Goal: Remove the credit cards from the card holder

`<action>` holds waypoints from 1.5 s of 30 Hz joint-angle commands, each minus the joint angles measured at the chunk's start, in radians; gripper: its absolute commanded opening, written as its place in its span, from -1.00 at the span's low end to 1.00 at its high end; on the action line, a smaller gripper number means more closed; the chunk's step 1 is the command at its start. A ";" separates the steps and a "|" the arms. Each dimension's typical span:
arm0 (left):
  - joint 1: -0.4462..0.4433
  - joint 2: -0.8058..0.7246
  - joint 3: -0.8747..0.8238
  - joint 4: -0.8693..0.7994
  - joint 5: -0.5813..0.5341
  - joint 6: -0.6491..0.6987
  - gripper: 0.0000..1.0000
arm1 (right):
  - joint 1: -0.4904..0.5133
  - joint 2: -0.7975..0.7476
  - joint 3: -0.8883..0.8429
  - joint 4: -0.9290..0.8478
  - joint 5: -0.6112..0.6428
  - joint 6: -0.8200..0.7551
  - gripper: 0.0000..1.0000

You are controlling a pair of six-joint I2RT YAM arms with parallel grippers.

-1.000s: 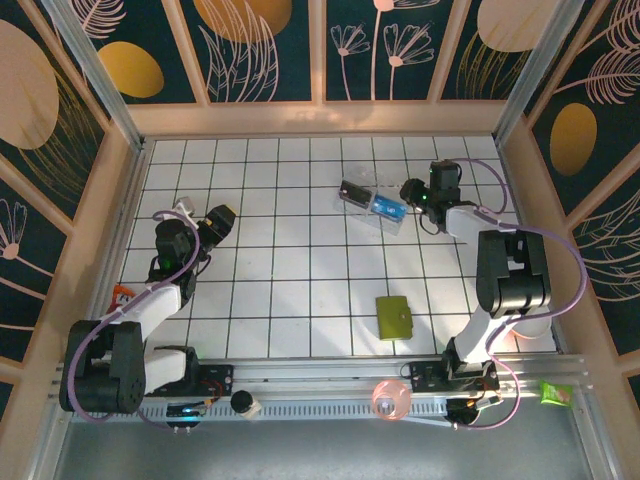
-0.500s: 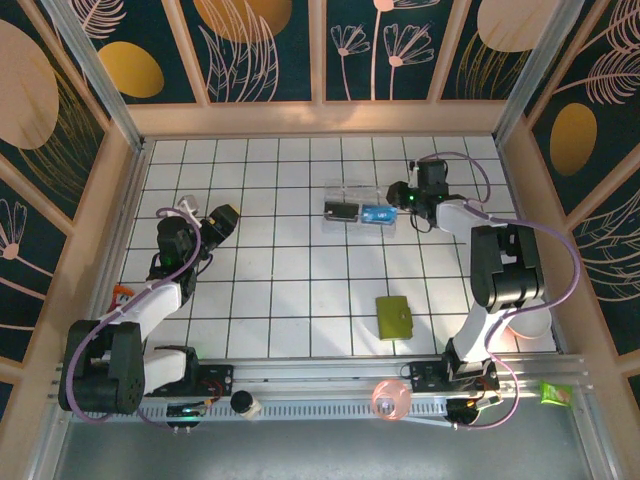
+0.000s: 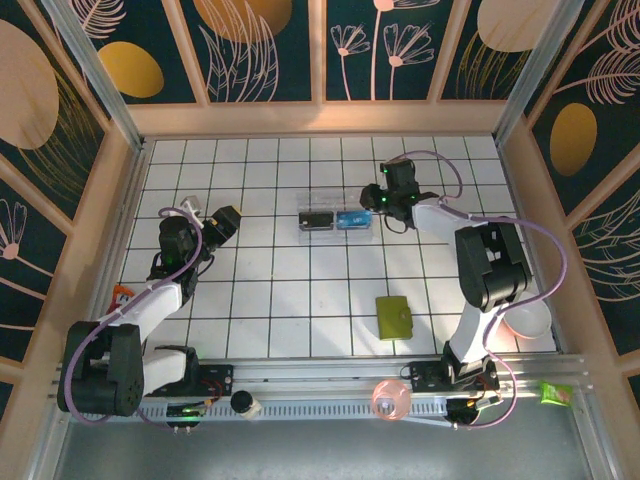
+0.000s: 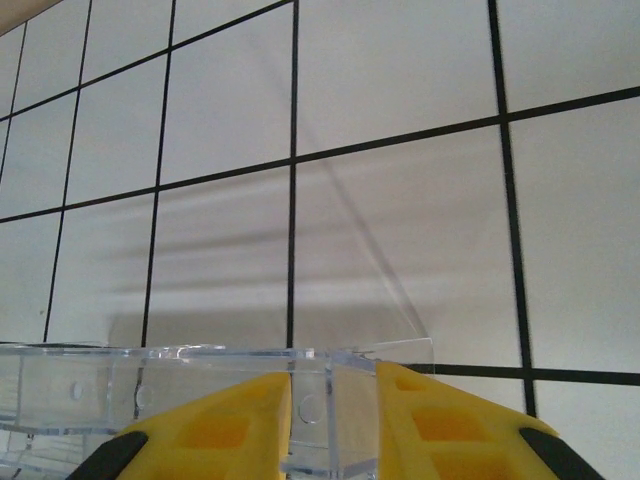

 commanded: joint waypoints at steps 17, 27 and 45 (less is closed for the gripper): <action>-0.026 -0.057 0.009 -0.038 0.032 0.034 0.41 | 0.093 -0.003 0.052 -0.007 0.103 0.090 0.27; -0.080 -0.121 -0.045 -0.029 0.029 0.044 0.97 | 0.106 -0.386 -0.241 -0.113 0.113 0.130 0.42; -0.081 -0.064 -0.126 0.094 0.044 -0.012 0.93 | 0.139 -0.716 -0.626 -0.595 0.077 0.371 0.44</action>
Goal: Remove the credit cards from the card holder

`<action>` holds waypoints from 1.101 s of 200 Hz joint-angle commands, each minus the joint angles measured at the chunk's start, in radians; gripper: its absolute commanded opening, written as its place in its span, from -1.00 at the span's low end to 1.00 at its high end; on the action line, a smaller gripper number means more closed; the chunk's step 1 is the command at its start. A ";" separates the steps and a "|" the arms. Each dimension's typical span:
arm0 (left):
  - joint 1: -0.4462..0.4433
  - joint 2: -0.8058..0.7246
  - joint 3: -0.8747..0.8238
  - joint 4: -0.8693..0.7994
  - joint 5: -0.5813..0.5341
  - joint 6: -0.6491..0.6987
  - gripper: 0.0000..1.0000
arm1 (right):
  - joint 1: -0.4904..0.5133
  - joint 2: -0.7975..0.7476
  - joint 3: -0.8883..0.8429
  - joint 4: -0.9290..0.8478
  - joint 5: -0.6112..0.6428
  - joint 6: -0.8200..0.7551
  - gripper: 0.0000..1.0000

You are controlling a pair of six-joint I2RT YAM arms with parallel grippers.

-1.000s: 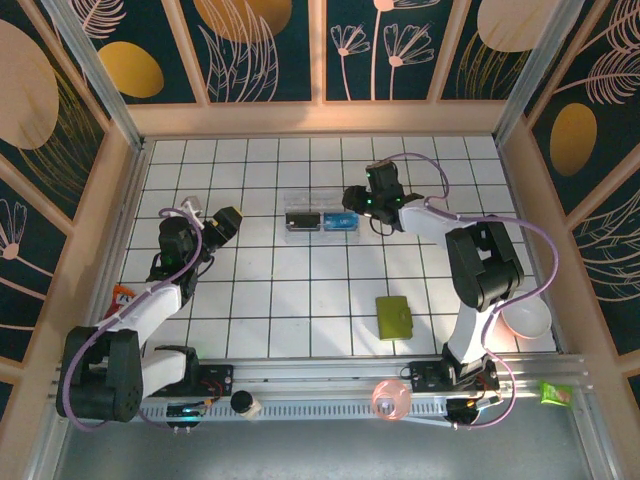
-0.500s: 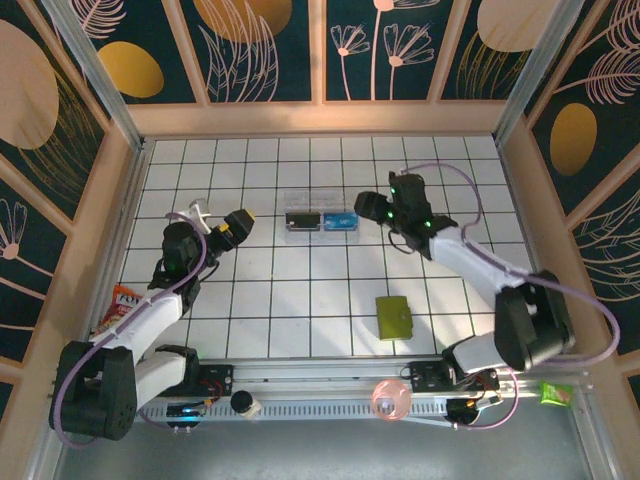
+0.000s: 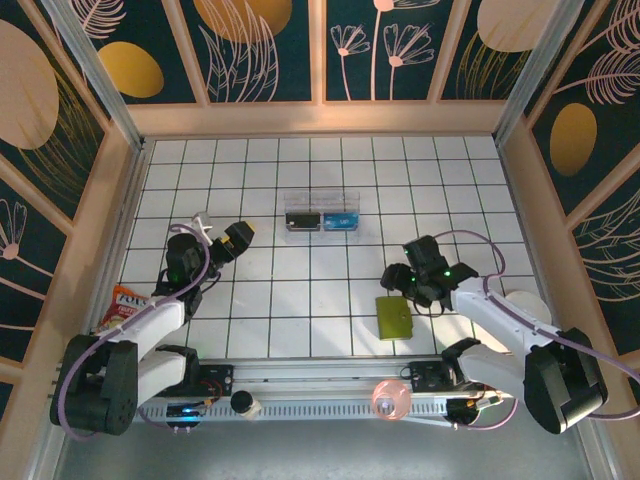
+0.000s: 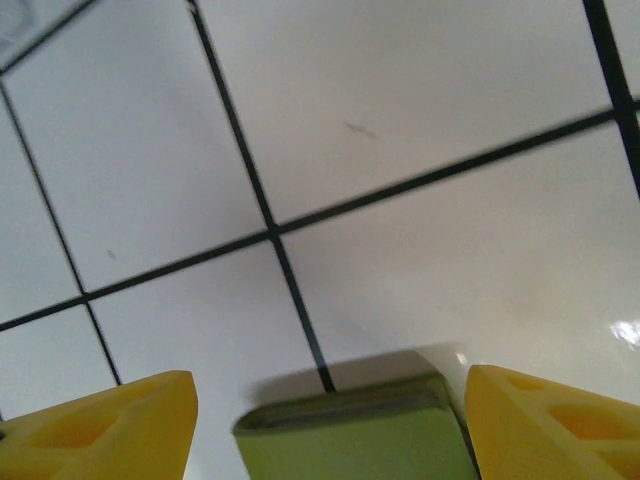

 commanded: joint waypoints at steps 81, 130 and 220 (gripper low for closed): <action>-0.003 0.001 0.012 0.022 0.031 -0.017 0.90 | 0.206 0.066 0.060 -0.006 -0.245 0.096 0.32; -0.003 0.015 0.021 0.023 0.041 -0.019 0.89 | 0.271 0.143 0.072 -0.034 -0.162 -0.018 0.23; -0.003 0.029 0.026 0.024 0.050 -0.013 0.87 | 0.293 0.296 0.096 -0.001 -0.121 -0.203 0.14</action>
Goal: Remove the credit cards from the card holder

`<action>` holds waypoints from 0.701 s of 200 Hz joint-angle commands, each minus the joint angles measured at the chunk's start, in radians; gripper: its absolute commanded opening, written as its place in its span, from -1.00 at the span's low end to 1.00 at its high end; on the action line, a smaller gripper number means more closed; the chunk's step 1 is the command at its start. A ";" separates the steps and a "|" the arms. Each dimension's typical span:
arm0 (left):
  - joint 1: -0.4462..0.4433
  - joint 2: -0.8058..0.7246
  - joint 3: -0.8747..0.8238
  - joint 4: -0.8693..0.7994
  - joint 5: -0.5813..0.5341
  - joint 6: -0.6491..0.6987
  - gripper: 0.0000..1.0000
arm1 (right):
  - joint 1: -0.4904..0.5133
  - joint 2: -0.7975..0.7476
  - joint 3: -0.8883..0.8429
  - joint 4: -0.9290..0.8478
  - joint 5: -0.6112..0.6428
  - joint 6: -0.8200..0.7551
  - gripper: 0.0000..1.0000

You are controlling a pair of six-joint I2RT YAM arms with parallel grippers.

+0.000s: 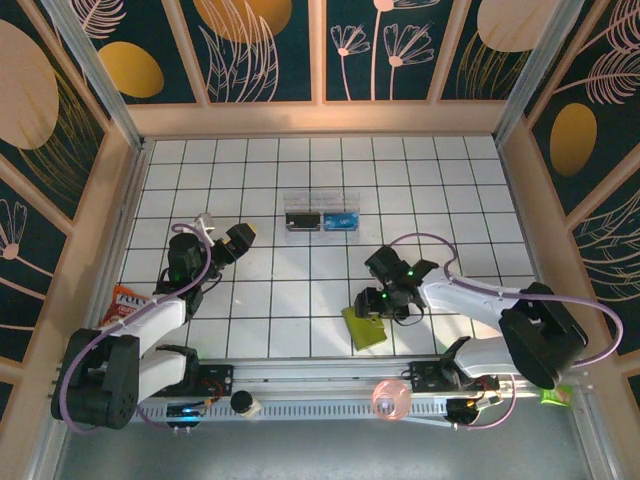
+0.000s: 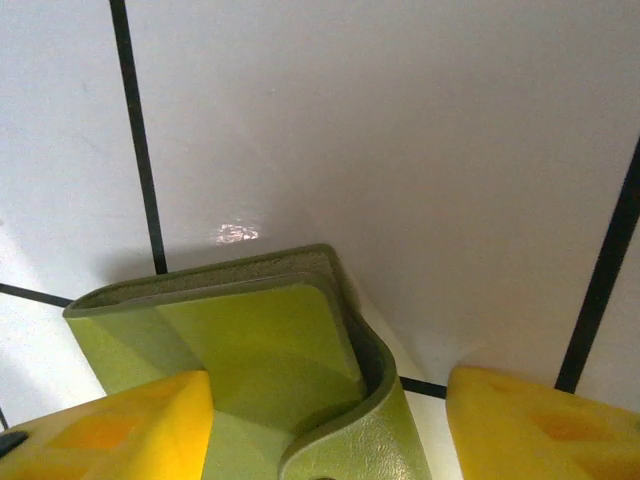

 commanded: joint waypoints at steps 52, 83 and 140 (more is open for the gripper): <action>-0.002 -0.004 0.025 0.021 0.037 -0.004 0.87 | 0.046 0.088 0.019 0.085 0.012 -0.051 -0.44; -0.003 0.003 0.030 0.036 0.056 -0.009 0.87 | 0.046 0.066 0.036 0.111 0.035 -0.065 -0.69; -0.078 -0.001 0.040 0.103 0.024 -0.015 0.89 | 0.045 0.027 0.154 0.216 0.108 -0.109 -0.95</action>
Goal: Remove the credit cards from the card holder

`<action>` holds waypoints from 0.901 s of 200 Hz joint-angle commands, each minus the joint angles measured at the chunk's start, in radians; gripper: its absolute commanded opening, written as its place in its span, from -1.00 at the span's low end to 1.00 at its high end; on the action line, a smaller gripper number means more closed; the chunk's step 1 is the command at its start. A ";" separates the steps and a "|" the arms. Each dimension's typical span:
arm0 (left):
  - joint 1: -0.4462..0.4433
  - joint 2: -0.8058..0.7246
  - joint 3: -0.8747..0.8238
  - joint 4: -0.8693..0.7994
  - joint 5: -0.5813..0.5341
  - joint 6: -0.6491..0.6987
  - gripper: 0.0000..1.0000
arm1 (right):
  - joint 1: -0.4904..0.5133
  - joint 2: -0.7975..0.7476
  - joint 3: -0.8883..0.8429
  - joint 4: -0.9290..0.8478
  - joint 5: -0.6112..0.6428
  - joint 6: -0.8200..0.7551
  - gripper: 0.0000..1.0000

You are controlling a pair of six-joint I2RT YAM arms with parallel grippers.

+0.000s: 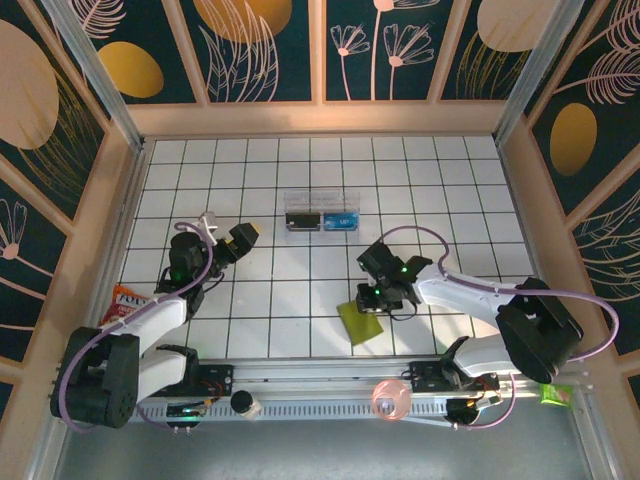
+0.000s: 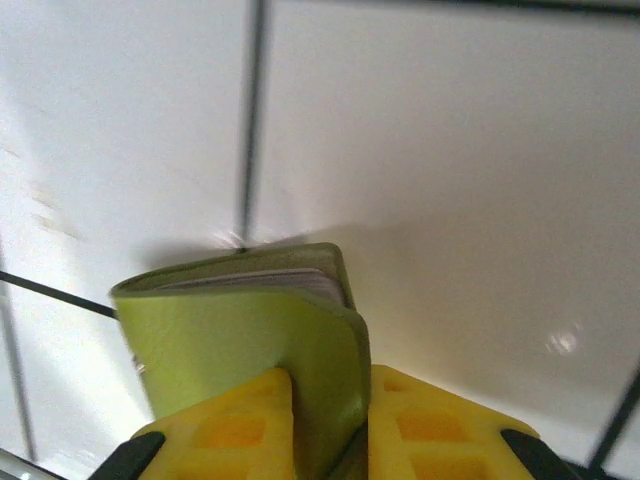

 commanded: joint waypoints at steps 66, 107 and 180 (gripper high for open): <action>-0.111 0.040 0.062 0.220 0.090 -0.010 0.90 | -0.044 -0.019 0.172 0.465 0.032 -0.062 -0.99; -0.131 0.164 0.025 0.637 0.255 -0.128 0.72 | -0.134 -0.011 0.184 0.634 -0.149 -0.041 -0.99; -0.228 0.237 0.095 0.656 0.299 -0.075 0.56 | -0.164 -0.004 0.171 0.816 -0.288 0.076 -0.97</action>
